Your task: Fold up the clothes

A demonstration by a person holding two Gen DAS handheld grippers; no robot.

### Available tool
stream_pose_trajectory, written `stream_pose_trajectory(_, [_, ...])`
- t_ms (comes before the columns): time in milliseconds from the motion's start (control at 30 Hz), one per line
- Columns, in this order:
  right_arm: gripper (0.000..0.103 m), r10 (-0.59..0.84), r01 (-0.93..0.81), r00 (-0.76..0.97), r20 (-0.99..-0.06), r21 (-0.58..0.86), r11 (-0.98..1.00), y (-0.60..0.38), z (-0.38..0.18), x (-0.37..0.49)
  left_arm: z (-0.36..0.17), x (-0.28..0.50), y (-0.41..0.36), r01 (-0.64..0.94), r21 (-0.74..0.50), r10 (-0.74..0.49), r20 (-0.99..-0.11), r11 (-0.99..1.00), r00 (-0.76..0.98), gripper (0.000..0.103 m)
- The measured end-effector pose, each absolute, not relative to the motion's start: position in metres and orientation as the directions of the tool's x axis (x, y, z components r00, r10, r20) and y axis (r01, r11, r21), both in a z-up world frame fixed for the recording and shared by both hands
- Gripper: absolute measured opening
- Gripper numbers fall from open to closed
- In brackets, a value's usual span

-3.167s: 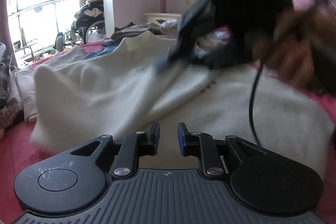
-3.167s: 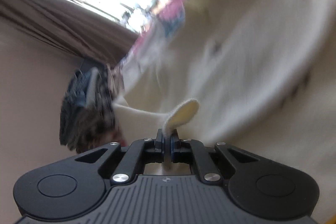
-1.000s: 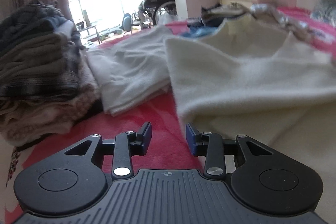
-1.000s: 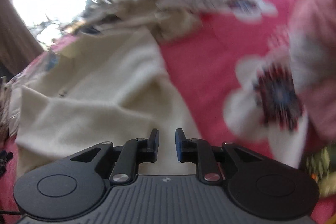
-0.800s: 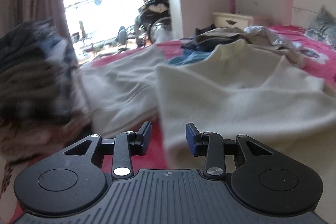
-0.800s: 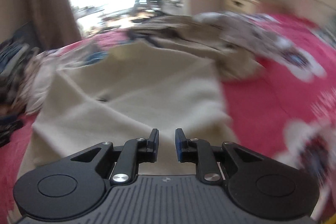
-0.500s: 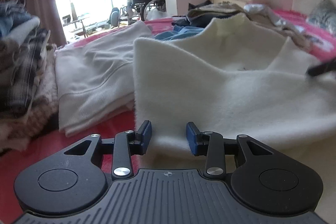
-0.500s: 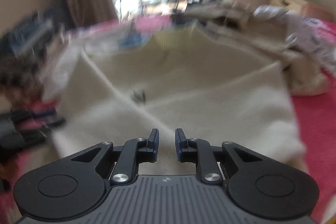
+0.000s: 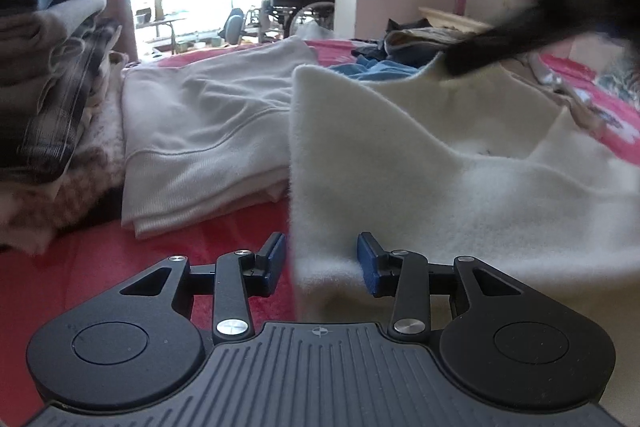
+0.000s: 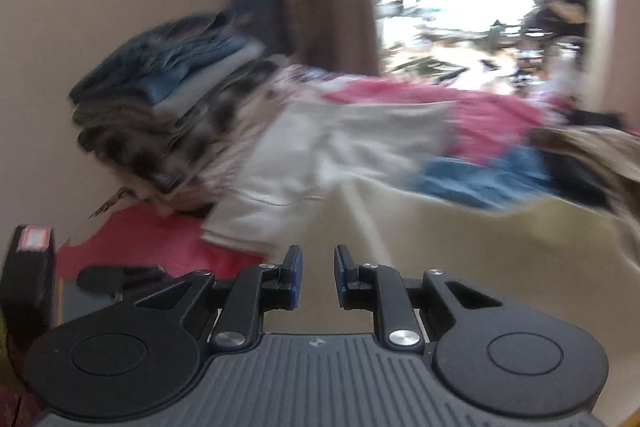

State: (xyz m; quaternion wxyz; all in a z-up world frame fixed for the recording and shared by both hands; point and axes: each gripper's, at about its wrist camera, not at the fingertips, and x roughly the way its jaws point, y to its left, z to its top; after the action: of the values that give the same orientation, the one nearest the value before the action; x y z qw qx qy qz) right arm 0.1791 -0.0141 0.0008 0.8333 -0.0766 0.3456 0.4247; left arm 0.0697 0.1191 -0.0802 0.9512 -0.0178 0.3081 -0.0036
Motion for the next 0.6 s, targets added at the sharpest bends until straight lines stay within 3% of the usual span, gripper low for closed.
stream_pose_trajectory(100, [0.017,0.624,-0.757,0.368,-0.689,0.168,0.631,0.032,-0.027,0.211,-0.083,0.067,0.121,-0.012,-0.05,-0.019,-0.579,0.999,0.815,0.04])
stream_pose_trajectory(133, [0.012,0.608,-0.737,0.379,-0.698,0.169,0.654,0.041,-0.038,0.223,-0.084,0.066,0.122,-0.014,-0.057,-0.021,-0.578,0.998,0.816,0.041])
stream_pose_trajectory(267, [0.002,0.637,-0.646,0.4,-0.658,0.291,0.706,0.042,-0.06,0.254,-0.087,0.061,0.124,-0.013,-0.068,-0.028,-0.567,0.998,0.823,0.042])
stream_pose_trajectory(400, [0.008,0.647,-0.56,0.46,-0.608,0.366,0.743,0.021,-0.056,0.261,-0.087,0.062,0.125,-0.004,-0.066,-0.034,-0.566,0.998,0.824,0.042])
stream_pose_trajectory(467, [0.012,0.629,-0.495,0.523,-0.575,0.396,0.773,-0.005,-0.042,0.261,-0.086,0.062,0.125,0.003,-0.061,-0.037,-0.565,0.998,0.824,0.042])
stream_pose_trajectory(600, [0.012,0.623,-0.423,0.623,-0.473,0.466,0.777,-0.091,0.005,0.241,-0.083,0.061,0.124,0.008,-0.051,-0.035,-0.567,0.999,0.823,0.042])
